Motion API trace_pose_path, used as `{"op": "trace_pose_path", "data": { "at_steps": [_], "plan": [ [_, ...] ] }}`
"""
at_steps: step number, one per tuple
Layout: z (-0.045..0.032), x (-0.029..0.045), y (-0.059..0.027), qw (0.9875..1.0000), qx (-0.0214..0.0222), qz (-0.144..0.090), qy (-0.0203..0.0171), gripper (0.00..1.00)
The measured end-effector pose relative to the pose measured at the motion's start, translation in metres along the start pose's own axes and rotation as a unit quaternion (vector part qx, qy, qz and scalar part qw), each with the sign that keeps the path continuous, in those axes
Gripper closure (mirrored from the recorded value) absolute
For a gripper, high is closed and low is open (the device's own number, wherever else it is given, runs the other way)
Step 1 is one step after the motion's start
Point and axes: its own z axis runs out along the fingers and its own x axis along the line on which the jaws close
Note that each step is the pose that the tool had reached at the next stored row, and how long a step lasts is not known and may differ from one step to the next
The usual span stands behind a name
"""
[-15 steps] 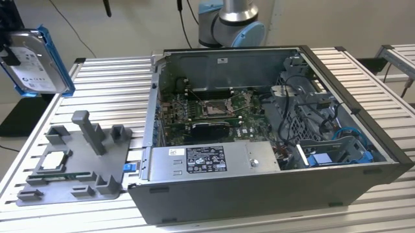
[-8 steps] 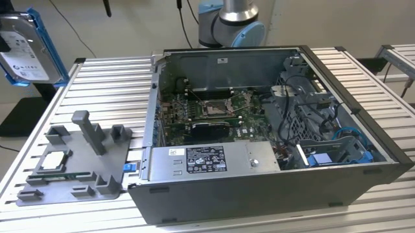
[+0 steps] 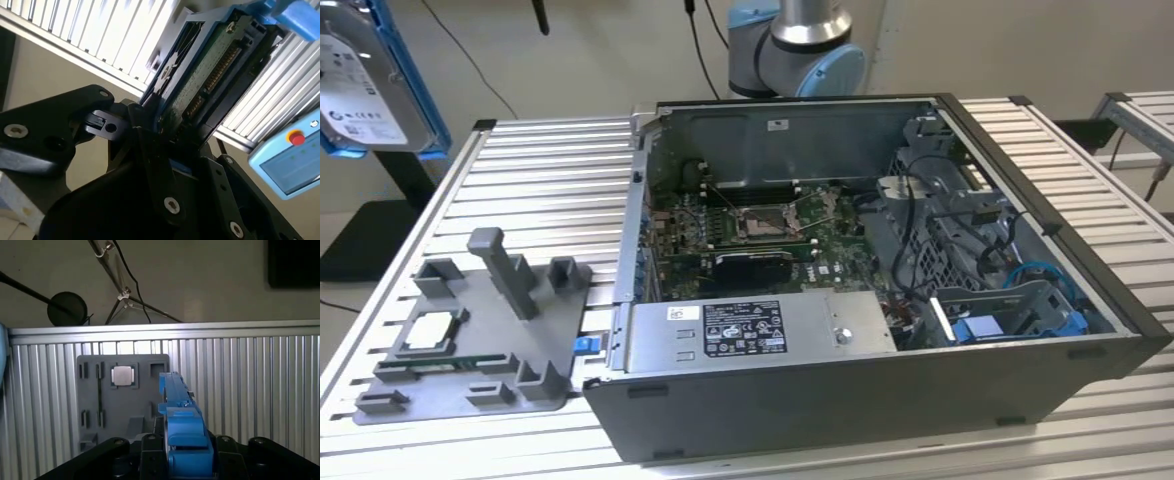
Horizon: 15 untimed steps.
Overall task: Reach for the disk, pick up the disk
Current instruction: 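Pick up the disk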
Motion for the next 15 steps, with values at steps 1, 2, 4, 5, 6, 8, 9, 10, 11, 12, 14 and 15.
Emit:
{"op": "trace_pose_path", "data": {
  "at_steps": [1, 2, 4, 5, 6, 8, 9, 10, 11, 12, 14, 15],
  "plan": [
    [-0.0028, -0.0002, 0.0, 1.0, 0.0, 0.0, 0.0, 1.0],
    [-0.0056, -0.0003, 0.0001, 1.0, 0.0, 0.0, 0.0, 1.0],
    [-0.0105, -0.0007, 0.0001, 1.0, -0.0001, 0.0, 0.0, 1.0],
    [-0.013, -0.0008, 0.0001, 1.0, -0.0001, 0.0, 0.0, 1.0],
    [-0.0156, -0.001, 0.0002, 1.0, -0.0001, 0.0, 0.0, 1.0],
    [-0.0194, -0.0012, 0.0002, 1.0, 0.0001, 0.0, -0.0005, 1.0],
    [-0.0203, -0.0012, 0.0003, 1.0, 0.0004, 0.0, -0.0012, 1.0],
    [-0.0208, -0.0013, 0.0003, 1.0, 0.001, 0.0, -0.0019, 1.0],
    [-0.021, -0.0013, 0.0003, 1.0, 0.0021, 0.0, -0.0024, 1.0],
    [-0.0212, -0.0012, 0.0002, 1.0, 0.0034, 0.0, -0.0027, 1.0],
    [-0.022, -0.0013, 0.0002, 1.0, 0.0069, -0.001, -0.0046, 1.0],
    [-0.0225, -0.0014, 0.0003, 0.9999, 0.0092, -0.001, -0.0062, 1.0]
  ]
}}
